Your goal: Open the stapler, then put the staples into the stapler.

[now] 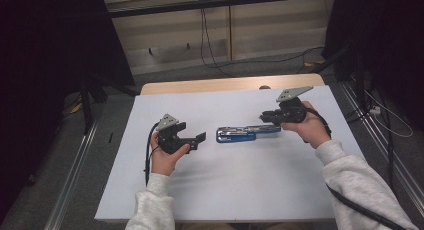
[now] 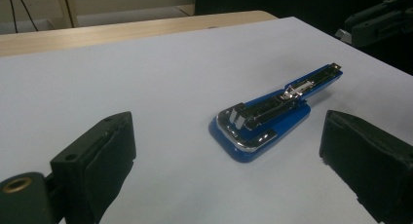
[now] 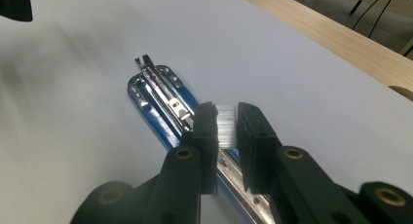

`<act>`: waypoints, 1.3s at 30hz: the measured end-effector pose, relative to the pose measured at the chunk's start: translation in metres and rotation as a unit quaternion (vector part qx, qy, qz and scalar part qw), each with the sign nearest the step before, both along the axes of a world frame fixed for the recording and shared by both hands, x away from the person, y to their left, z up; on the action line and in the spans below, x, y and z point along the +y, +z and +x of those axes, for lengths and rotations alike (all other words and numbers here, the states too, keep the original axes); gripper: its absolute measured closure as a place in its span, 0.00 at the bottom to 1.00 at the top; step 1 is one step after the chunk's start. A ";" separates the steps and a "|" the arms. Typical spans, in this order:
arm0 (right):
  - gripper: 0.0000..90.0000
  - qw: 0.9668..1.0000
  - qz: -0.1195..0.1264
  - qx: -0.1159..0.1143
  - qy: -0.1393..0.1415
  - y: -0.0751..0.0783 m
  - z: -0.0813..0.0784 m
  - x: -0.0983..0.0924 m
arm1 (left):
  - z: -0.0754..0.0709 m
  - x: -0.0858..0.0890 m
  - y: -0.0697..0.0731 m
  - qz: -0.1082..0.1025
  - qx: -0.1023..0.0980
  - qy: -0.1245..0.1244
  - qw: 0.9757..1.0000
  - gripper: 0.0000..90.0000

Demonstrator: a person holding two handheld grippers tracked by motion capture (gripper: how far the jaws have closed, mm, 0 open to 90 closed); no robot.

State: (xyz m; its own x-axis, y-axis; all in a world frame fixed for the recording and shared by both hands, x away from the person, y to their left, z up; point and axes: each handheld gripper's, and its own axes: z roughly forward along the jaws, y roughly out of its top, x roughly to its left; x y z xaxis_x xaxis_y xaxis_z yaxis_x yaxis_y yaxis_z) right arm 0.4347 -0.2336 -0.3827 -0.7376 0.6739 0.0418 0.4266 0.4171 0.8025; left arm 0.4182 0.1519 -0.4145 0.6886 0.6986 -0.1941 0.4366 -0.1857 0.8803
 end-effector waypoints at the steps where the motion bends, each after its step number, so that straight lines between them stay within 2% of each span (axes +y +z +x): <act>1: 0.88 1.000 -0.001 0.000 0.002 0.000 0.001 0.002 | 0.000 0.000 0.000 0.000 0.001 0.000 1.000 0.07; 17: 0.88 1.000 -0.007 -0.010 0.024 0.009 0.009 0.015 | -0.001 0.003 0.001 -0.002 0.002 0.001 1.000 0.07; 19: 0.88 1.000 -0.009 -0.010 0.027 0.009 0.010 0.017 | -0.001 0.004 0.001 -0.007 0.002 0.005 1.000 0.07; 28: 0.88 0.999 -0.010 -0.009 0.042 0.005 0.017 0.027 | -0.001 0.008 0.003 -0.007 -0.001 0.005 1.000 0.06; 30: 0.88 0.999 -0.010 -0.008 0.043 0.005 0.018 0.028 | -0.002 0.009 0.003 -0.013 -0.002 0.007 1.000 0.06; 39: 0.88 0.999 -0.007 -0.009 0.051 0.003 0.022 0.032 | -0.003 0.008 0.003 -0.002 0.001 -0.007 1.000 0.06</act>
